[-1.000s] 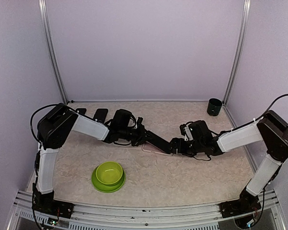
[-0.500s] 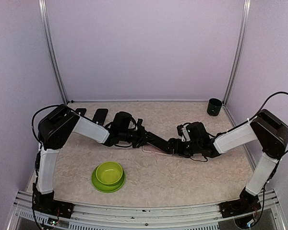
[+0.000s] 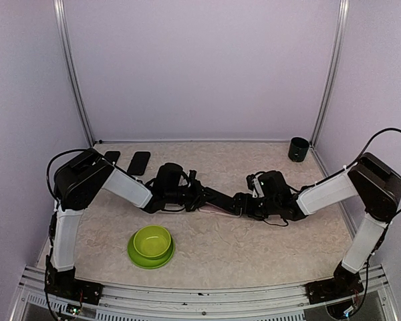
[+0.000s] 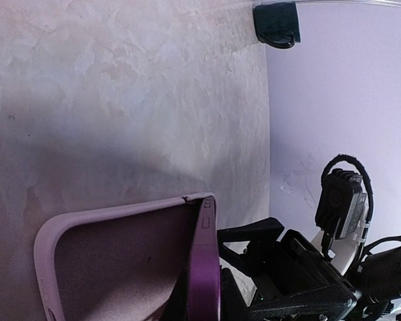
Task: Put the phone into the phone case
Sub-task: Install the phone on the phone case.
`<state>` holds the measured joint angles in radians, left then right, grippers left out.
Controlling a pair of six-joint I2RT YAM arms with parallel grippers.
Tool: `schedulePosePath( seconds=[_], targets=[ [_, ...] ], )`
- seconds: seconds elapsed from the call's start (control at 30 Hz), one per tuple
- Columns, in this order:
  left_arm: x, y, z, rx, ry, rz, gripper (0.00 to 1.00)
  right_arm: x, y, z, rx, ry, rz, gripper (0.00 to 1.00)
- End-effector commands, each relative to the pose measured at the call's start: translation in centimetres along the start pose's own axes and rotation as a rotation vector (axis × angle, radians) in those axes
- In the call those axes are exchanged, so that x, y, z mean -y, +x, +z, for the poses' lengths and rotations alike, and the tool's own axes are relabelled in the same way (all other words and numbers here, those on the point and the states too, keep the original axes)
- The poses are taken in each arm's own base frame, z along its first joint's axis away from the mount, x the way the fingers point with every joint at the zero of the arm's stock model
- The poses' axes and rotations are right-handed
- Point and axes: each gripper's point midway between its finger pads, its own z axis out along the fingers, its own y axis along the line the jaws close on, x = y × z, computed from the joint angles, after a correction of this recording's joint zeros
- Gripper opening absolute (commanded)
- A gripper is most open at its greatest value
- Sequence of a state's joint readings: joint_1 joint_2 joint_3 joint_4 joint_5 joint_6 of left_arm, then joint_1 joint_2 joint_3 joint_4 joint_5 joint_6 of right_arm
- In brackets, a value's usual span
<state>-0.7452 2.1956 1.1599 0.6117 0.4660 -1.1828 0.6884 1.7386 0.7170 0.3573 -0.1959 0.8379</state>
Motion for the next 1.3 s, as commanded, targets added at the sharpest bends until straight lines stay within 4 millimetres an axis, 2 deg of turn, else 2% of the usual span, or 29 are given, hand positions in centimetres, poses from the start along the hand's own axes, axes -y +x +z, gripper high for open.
schedulePosePath(
  seconds=[0.0, 0.27, 0.47, 0.6, 0.7, 0.97, 1.07, 1.27],
  targets=[
    [-5.5, 3.3, 0.6, -0.054, -0.145, -0.072, 0.00, -2.0, 2.2, 0.7, -0.075, -0.069, -0.001, 0.85],
    [-6.0, 4.2, 0.7, -0.072, -0.148, -0.073, 0.00, -2.4, 2.2, 0.6, -0.076, -0.086, 0.004, 0.85],
    [-8.0, 4.0, 0.1, -0.054, -0.181, -0.069, 0.00, -1.9, 1.9, 0.1, -0.063, -0.048, -0.011, 0.85],
    [-7.9, 3.6, -0.2, -0.052, -0.145, -0.063, 0.00, -1.4, 1.6, -0.3, -0.054, -0.015, -0.025, 0.85],
    [-6.8, 3.1, -0.6, -0.043, -0.108, -0.039, 0.00, -1.2, 1.3, -0.7, -0.047, -0.003, -0.028, 0.86],
    [-1.4, 2.1, -1.4, -0.036, 0.046, 0.044, 0.00, -0.6, 0.2, -1.8, -0.030, -0.001, -0.026, 0.86],
    [0.6, 1.9, -1.9, -0.032, 0.107, 0.068, 0.00, -0.8, -0.2, -2.4, -0.012, -0.023, -0.034, 0.89],
    [3.2, 2.3, -2.7, -0.037, 0.185, 0.110, 0.00, -0.9, -1.2, -3.8, 0.025, -0.057, -0.044, 0.95]
  ],
)
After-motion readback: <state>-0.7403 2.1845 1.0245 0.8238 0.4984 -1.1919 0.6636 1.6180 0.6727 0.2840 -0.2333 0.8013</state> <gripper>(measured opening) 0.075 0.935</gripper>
